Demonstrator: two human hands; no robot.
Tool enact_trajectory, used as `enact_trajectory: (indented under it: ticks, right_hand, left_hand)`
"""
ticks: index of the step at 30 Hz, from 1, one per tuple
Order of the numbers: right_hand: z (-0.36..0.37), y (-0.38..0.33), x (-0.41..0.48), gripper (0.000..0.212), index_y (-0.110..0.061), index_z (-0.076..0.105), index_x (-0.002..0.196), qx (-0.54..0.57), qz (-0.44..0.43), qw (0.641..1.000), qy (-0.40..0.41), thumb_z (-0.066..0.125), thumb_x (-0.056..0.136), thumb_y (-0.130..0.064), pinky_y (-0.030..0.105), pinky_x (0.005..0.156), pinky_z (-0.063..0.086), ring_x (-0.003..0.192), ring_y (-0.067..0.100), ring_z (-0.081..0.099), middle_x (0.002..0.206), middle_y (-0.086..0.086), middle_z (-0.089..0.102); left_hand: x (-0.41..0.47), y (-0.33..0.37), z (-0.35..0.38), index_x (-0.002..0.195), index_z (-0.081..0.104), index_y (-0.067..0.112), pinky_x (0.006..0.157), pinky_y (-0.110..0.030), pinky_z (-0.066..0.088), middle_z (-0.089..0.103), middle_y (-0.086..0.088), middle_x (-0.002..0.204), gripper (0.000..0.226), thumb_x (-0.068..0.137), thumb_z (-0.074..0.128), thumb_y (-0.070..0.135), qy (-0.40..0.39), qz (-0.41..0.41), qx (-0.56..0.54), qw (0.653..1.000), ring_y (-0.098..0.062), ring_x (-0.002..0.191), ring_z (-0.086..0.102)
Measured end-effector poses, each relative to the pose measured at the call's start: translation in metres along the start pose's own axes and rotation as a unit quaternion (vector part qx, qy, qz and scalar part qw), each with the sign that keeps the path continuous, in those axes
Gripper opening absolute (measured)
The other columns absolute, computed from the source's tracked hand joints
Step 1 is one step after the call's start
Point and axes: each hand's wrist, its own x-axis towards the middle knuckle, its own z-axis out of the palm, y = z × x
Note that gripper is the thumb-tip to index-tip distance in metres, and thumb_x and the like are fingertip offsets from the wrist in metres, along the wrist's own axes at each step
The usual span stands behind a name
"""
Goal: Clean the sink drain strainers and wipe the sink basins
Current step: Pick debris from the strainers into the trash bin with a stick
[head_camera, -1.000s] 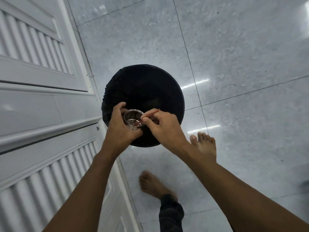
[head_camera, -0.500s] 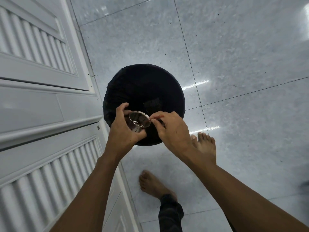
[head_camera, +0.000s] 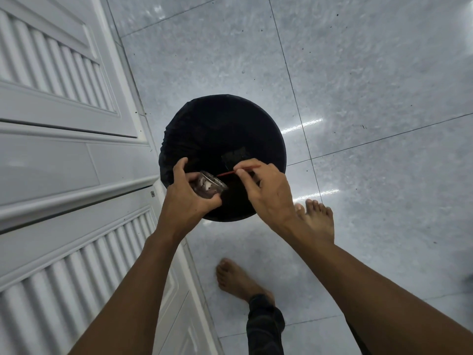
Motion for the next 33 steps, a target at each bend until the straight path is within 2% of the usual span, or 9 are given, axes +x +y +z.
enact_trajectory:
  ticks: [4, 9, 13, 17, 21, 23, 29, 31, 33]
  right_hand:
    - [0.010, 0.002, -0.007, 0.021, -0.026, 0.071, 0.115, -0.031, -0.020, 0.998, -0.043, 0.057, 0.101, -0.033, 0.015, 0.083, 0.052, 0.096, 0.004, 0.059, 0.107, -0.012, 0.072]
    - [0.007, 0.009, 0.001, 0.022, -0.026, 0.070, 0.116, -0.023, 0.015, 0.999, 0.031, 0.056, 0.102, -0.034, 0.011, 0.081, 0.047, 0.096, 0.004, 0.058, 0.110, -0.013, 0.071]
    - [0.007, 0.010, -0.002, 0.021, -0.030, 0.070, 0.115, -0.058, -0.026, 0.997, -0.047, 0.055, 0.101, -0.036, 0.008, 0.080, 0.045, 0.095, 0.001, 0.056, 0.107, -0.015, 0.070]
    - [-0.001, 0.011, 0.010, 0.023, -0.024, 0.070, 0.117, -0.020, 0.041, 0.998, 0.036, 0.055, 0.102, -0.033, 0.021, 0.085, 0.055, 0.097, 0.007, 0.064, 0.108, -0.010, 0.072]
    - [-0.005, -0.004, 0.003, 0.021, -0.024, 0.071, 0.115, 0.006, -0.005, 1.000, 0.002, 0.058, 0.101, -0.033, 0.025, 0.086, 0.057, 0.097, 0.006, 0.063, 0.107, -0.011, 0.071]
    - [-0.011, -0.010, -0.003, 0.020, -0.024, 0.071, 0.114, 0.023, -0.006, 0.999, 0.025, 0.059, 0.100, -0.031, 0.024, 0.081, 0.057, 0.093, 0.006, 0.063, 0.104, -0.012, 0.071]
    - [-0.048, -0.038, -0.027, 0.016, -0.024, 0.070, 0.112, 0.083, 0.008, 0.993, 0.079, 0.060, 0.101, -0.028, 0.008, 0.073, 0.050, 0.089, -0.002, 0.064, 0.095, -0.020, 0.068]
    - [-0.065, -0.057, -0.036, 0.016, -0.025, 0.071, 0.112, 0.098, 0.005, 0.991, 0.093, 0.061, 0.100, -0.028, 0.008, 0.073, 0.051, 0.093, -0.003, 0.064, 0.097, -0.023, 0.068]
    - [-0.084, -0.084, -0.040, 0.017, -0.026, 0.072, 0.111, 0.114, 0.009, 0.988, 0.105, 0.061, 0.099, -0.030, 0.011, 0.074, 0.054, 0.095, -0.002, 0.065, 0.099, -0.026, 0.068]
  left_hand:
    - [0.003, 0.002, 0.001, 0.159, 0.015, 0.030, 0.076, -0.001, 0.038, 0.054, 0.020, 0.122, 0.118, 0.069, 0.091, 0.037, -0.005, -0.004, 0.000, 1.000, 0.015, 0.092, 0.054]
    - [0.007, 0.004, 0.000, 0.160, 0.016, 0.029, 0.078, -0.008, 0.042, 0.055, 0.017, 0.124, 0.117, 0.070, 0.091, 0.037, -0.013, -0.006, -0.008, 1.000, 0.002, 0.097, 0.059]
    - [0.009, 0.002, -0.003, 0.160, 0.017, 0.028, 0.076, -0.006, 0.041, 0.054, 0.016, 0.125, 0.116, 0.071, 0.091, 0.035, -0.011, -0.007, -0.003, 1.000, 0.004, 0.096, 0.057]
    - [0.006, 0.000, -0.002, 0.160, 0.016, 0.030, 0.077, -0.006, 0.042, 0.053, 0.014, 0.127, 0.117, 0.070, 0.092, 0.033, -0.014, -0.012, -0.013, 1.000, -0.003, 0.101, 0.060]
    - [0.002, 0.002, 0.001, 0.161, 0.014, 0.026, 0.084, -0.009, 0.041, 0.049, 0.009, 0.134, 0.119, 0.071, 0.092, 0.023, 0.003, -0.013, -0.022, 1.000, -0.011, 0.116, 0.056]
    - [-0.002, 0.006, 0.004, 0.161, 0.019, 0.021, 0.087, -0.009, 0.039, 0.046, 0.002, 0.138, 0.116, 0.070, 0.092, 0.019, 0.009, -0.005, -0.012, 1.000, -0.012, 0.123, 0.051]
    - [-0.030, 0.041, 0.000, 0.144, 0.047, 0.018, 0.085, 0.002, 0.036, 0.042, -0.002, 0.136, 0.086, 0.070, 0.091, 0.021, 0.125, 0.039, 0.019, 0.991, 0.001, 0.115, 0.041]
    - [-0.043, 0.060, -0.010, 0.140, 0.050, 0.018, 0.087, 0.005, 0.034, 0.045, -0.001, 0.133, 0.081, 0.071, 0.091, 0.023, 0.162, 0.044, 0.007, 0.986, 0.003, 0.113, 0.041]
    - [-0.058, 0.084, -0.026, 0.140, 0.050, 0.018, 0.090, -0.002, 0.041, 0.045, 0.001, 0.132, 0.080, 0.072, 0.092, 0.026, 0.188, 0.051, -0.006, 0.981, -0.002, 0.116, 0.046]
